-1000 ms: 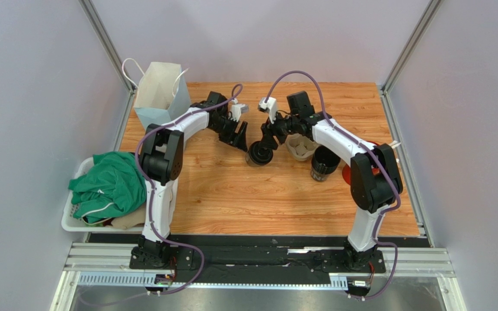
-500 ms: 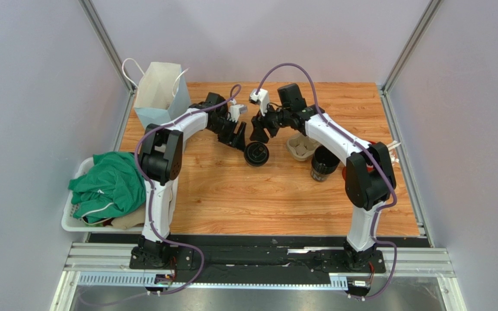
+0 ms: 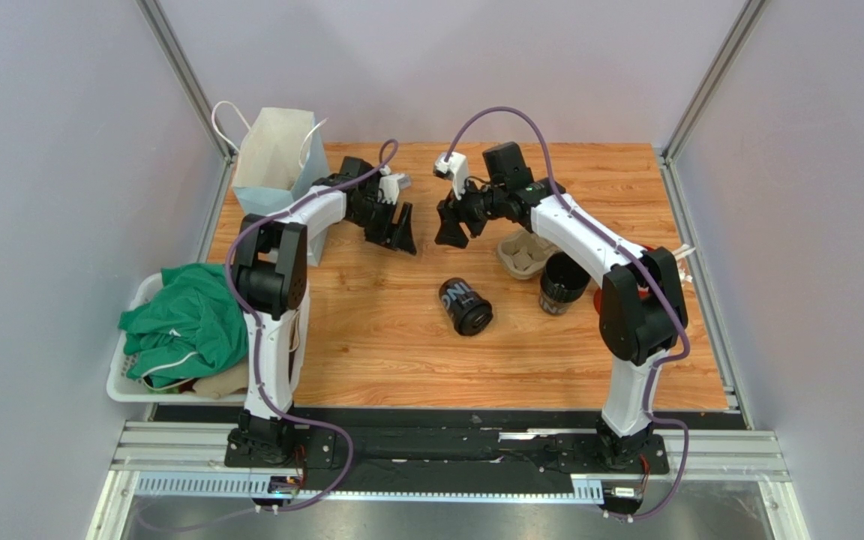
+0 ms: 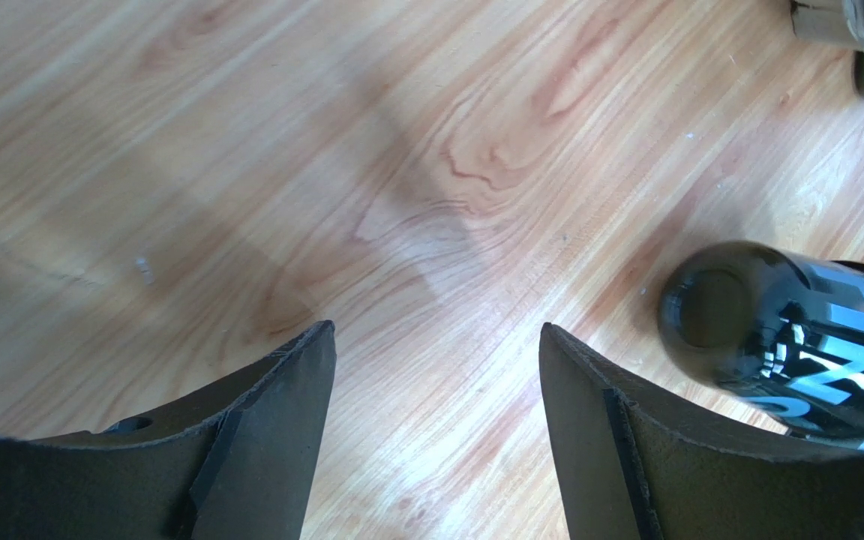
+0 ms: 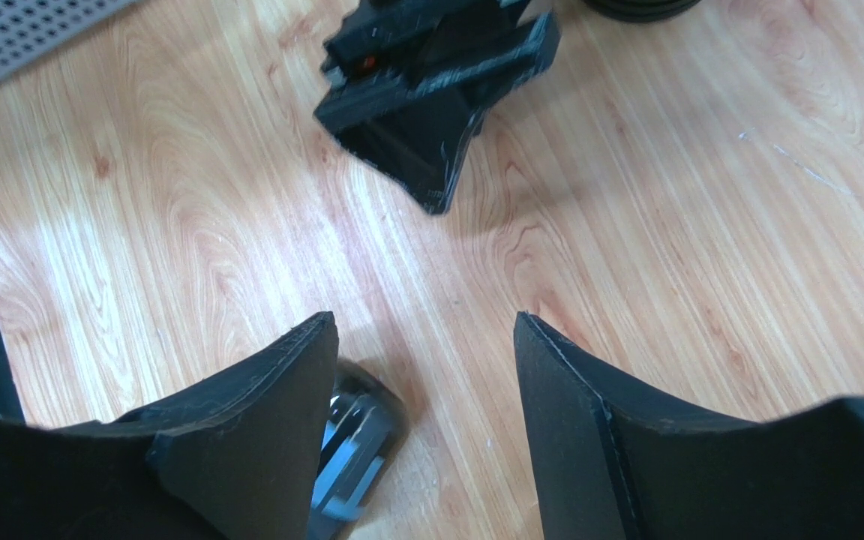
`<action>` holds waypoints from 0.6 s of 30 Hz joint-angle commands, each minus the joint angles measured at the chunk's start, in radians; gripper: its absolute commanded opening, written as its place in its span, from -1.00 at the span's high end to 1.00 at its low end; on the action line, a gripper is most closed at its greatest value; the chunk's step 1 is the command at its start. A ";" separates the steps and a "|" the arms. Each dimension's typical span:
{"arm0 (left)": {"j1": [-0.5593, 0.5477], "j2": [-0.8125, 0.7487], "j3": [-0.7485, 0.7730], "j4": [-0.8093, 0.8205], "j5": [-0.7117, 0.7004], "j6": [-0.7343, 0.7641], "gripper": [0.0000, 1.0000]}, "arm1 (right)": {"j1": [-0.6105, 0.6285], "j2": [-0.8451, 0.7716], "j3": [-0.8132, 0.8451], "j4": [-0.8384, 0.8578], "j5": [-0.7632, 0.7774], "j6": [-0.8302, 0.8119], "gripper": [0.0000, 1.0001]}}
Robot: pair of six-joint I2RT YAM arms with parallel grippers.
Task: Pack the takeout coffee
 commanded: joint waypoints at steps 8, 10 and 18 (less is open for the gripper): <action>-0.007 -0.121 -0.002 0.046 0.173 0.001 -0.51 | -0.048 -0.281 -0.335 -0.100 -0.031 -0.280 -0.44; -0.031 -0.141 -0.005 0.040 0.184 0.018 -0.51 | -0.061 -0.331 -0.408 -0.113 -0.038 -0.315 -0.46; -0.155 -0.110 0.053 0.021 0.147 0.033 -0.52 | -0.067 -0.502 -0.566 -0.143 -0.004 -0.389 -0.51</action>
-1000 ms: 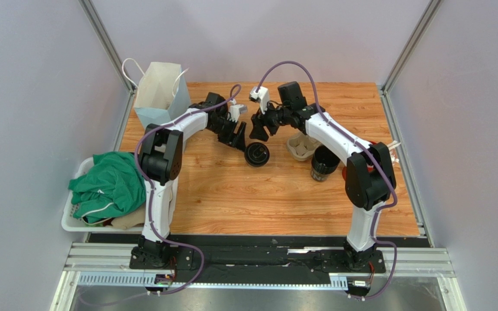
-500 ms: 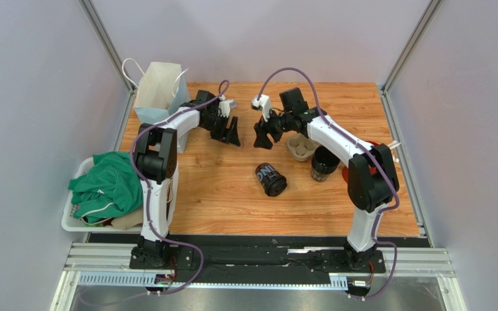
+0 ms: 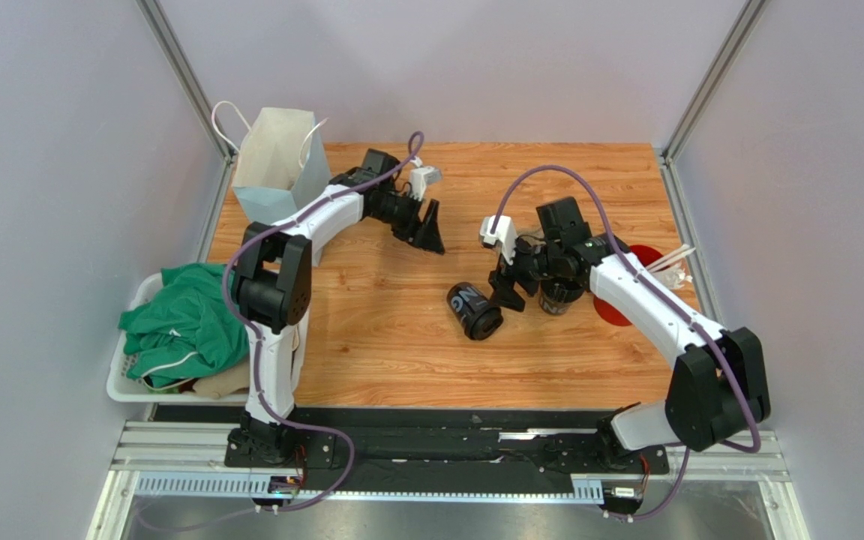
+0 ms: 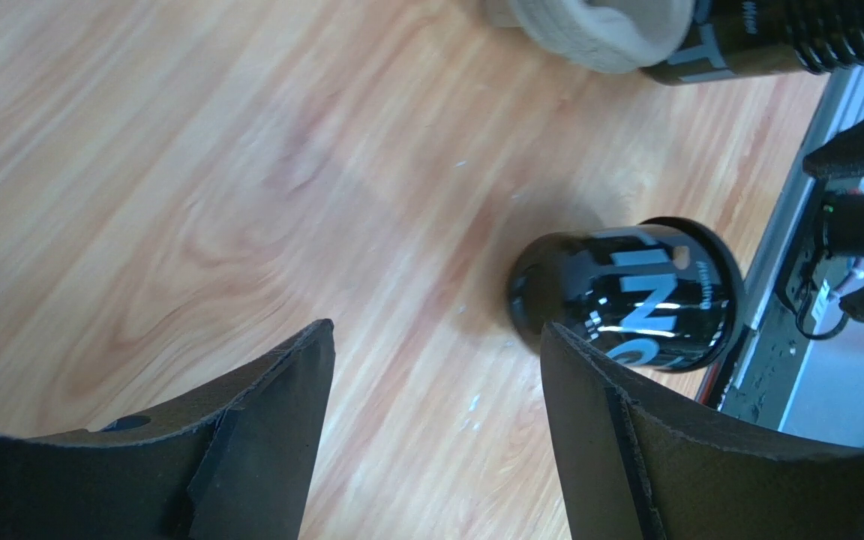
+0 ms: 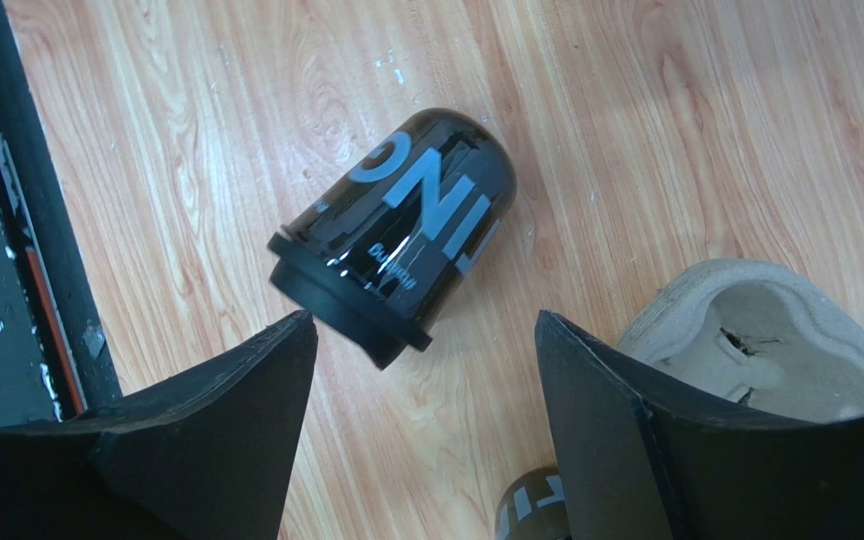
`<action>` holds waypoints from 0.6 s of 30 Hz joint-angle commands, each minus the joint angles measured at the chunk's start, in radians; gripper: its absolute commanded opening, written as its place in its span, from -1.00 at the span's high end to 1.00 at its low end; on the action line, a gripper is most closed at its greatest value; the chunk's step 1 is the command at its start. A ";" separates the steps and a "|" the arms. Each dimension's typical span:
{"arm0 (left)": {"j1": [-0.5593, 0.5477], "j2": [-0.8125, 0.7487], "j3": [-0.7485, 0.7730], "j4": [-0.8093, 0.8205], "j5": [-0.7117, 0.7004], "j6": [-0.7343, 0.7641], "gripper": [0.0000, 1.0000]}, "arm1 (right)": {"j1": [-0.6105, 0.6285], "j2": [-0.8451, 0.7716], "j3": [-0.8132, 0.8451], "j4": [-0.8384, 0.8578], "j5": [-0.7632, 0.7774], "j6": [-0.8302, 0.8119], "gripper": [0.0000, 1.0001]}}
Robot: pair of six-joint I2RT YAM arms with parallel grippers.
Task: Pack the takeout coffee
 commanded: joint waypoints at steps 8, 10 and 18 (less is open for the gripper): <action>-0.127 0.079 0.155 -0.051 -0.011 0.032 -0.52 | 0.014 -0.010 -0.122 0.054 0.039 -0.094 -0.50; -0.139 0.084 0.157 -0.064 -0.020 0.043 -0.52 | 0.015 0.005 -0.130 0.080 0.037 -0.090 -0.50; -0.142 0.087 0.087 -0.084 -0.062 0.084 -0.52 | 0.035 0.042 -0.147 0.120 0.037 -0.073 -0.47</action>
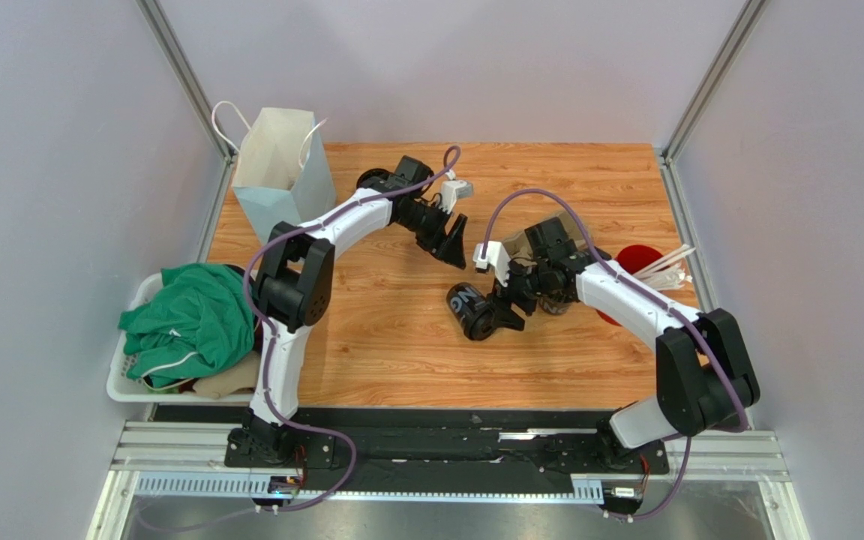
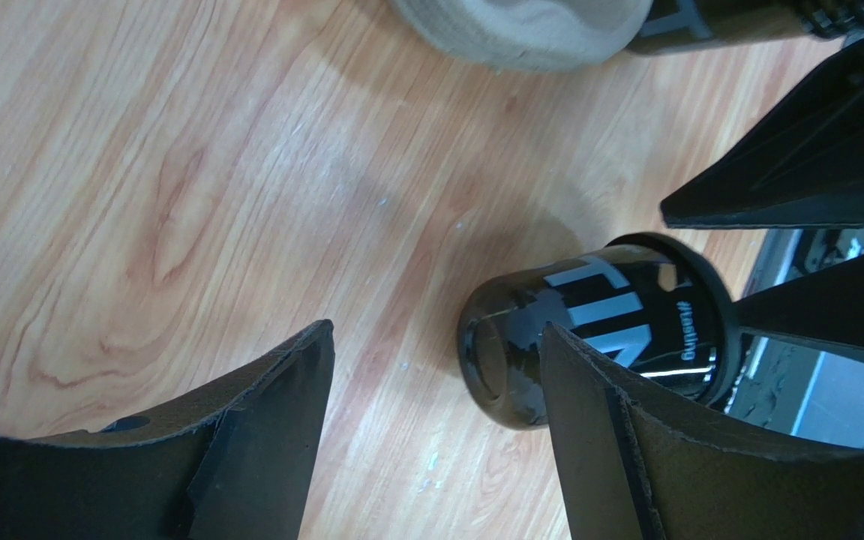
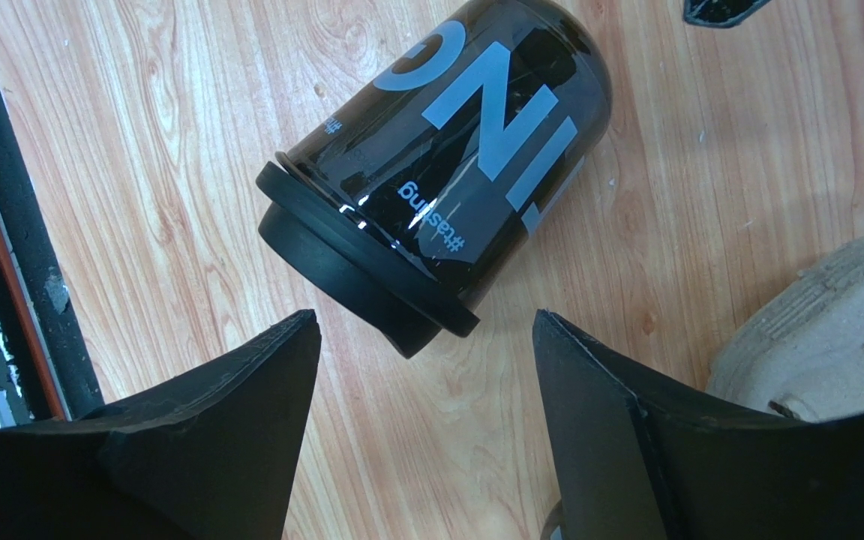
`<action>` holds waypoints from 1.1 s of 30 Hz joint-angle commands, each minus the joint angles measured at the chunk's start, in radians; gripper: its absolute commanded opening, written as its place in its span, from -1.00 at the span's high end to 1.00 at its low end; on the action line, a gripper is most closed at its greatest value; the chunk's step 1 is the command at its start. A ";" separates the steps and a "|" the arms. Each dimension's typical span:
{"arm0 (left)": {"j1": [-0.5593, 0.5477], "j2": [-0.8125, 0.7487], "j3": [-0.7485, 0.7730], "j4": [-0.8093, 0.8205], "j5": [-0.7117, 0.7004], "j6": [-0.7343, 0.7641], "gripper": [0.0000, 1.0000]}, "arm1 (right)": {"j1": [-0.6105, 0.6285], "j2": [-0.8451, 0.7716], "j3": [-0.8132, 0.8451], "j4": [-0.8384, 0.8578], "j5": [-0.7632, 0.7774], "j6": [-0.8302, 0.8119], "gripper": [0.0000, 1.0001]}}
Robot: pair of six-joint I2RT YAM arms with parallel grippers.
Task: Pack the takeout coffee
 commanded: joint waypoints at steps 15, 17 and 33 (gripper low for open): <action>-0.001 -0.047 -0.110 -0.008 0.057 0.085 -0.51 | 0.027 0.058 0.019 0.093 0.017 0.029 -0.42; 0.003 -0.055 -0.117 0.000 0.077 0.079 -0.51 | 0.027 0.059 0.019 0.093 0.017 0.033 -0.42; 0.050 -0.116 -0.191 0.095 0.177 0.047 -0.50 | 0.027 0.073 0.013 0.116 0.031 0.044 -0.41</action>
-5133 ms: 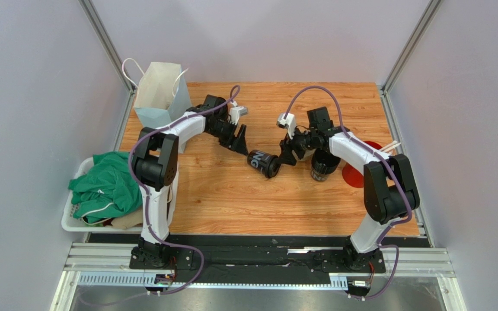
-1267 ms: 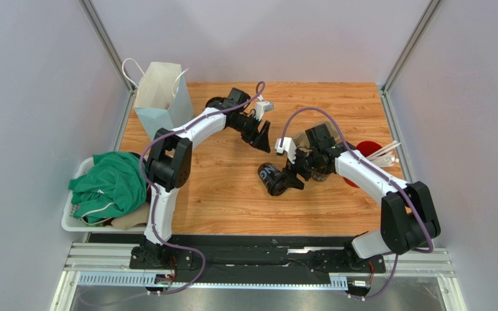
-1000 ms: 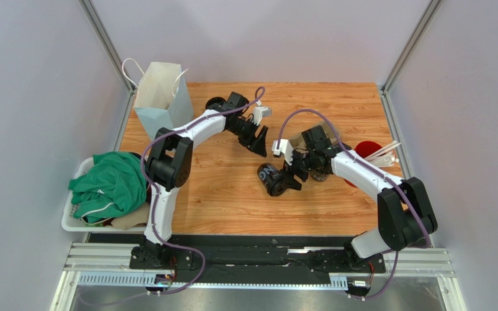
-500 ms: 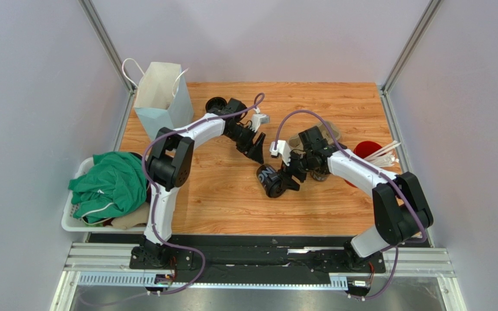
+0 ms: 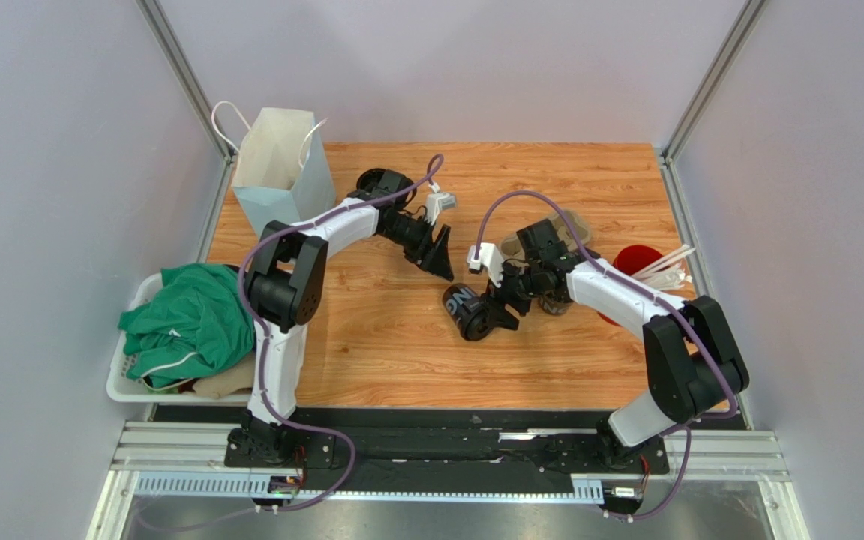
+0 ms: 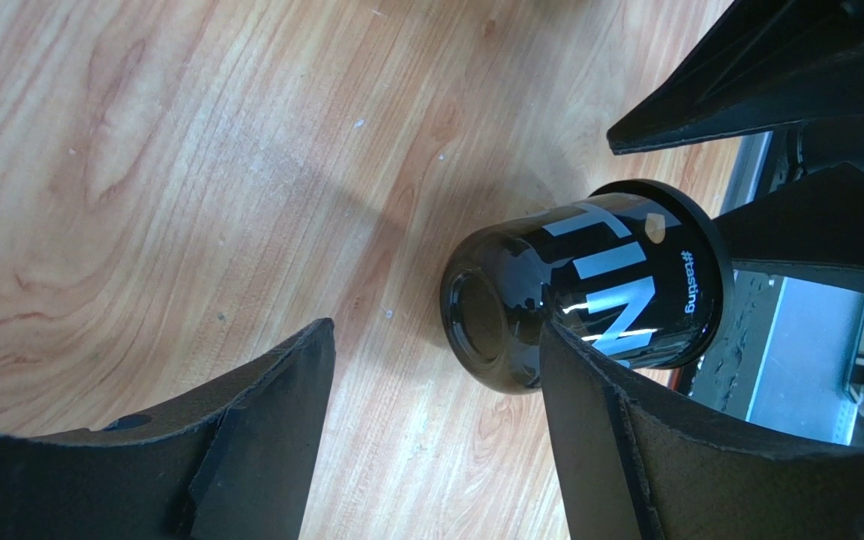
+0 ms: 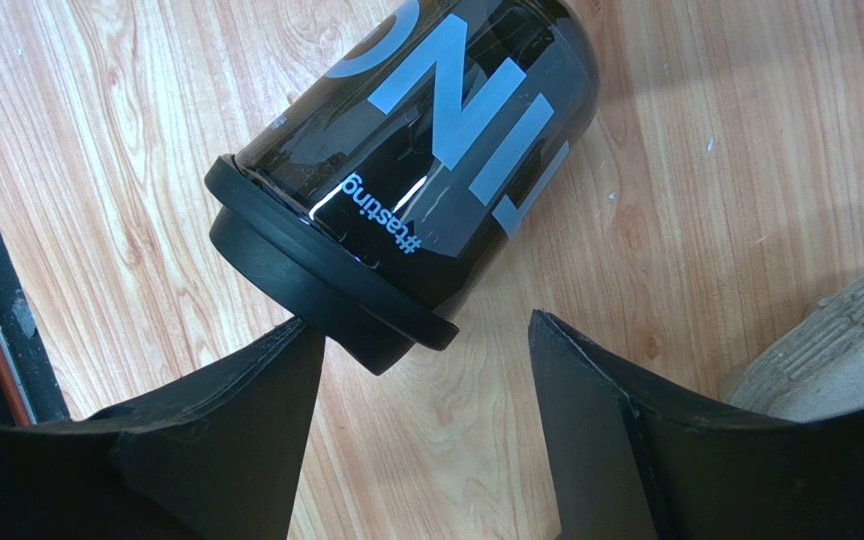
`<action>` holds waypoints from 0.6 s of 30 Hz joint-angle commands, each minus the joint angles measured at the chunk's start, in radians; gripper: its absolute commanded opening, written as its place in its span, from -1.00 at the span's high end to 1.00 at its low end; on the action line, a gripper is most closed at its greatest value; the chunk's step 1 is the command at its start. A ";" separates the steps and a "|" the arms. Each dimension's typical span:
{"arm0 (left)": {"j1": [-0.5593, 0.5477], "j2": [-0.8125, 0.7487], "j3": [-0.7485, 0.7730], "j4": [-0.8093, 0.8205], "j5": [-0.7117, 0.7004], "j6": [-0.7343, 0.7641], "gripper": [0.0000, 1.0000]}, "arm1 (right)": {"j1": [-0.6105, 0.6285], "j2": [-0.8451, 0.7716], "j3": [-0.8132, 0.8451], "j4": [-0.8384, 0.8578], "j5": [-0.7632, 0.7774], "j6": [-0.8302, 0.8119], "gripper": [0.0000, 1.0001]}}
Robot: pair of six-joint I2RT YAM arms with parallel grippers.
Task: Pack the takeout coffee
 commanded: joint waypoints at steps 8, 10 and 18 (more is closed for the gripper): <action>-0.009 -0.067 -0.010 -0.021 0.070 0.061 -0.48 | 0.005 0.013 0.034 0.053 0.019 0.023 -0.40; -0.015 -0.061 -0.005 -0.037 0.066 0.086 -0.48 | 0.005 0.014 0.039 0.053 0.019 0.027 -0.40; -0.016 -0.050 -0.010 -0.071 0.053 0.118 -0.47 | 0.005 0.019 0.053 0.052 0.025 0.034 -0.40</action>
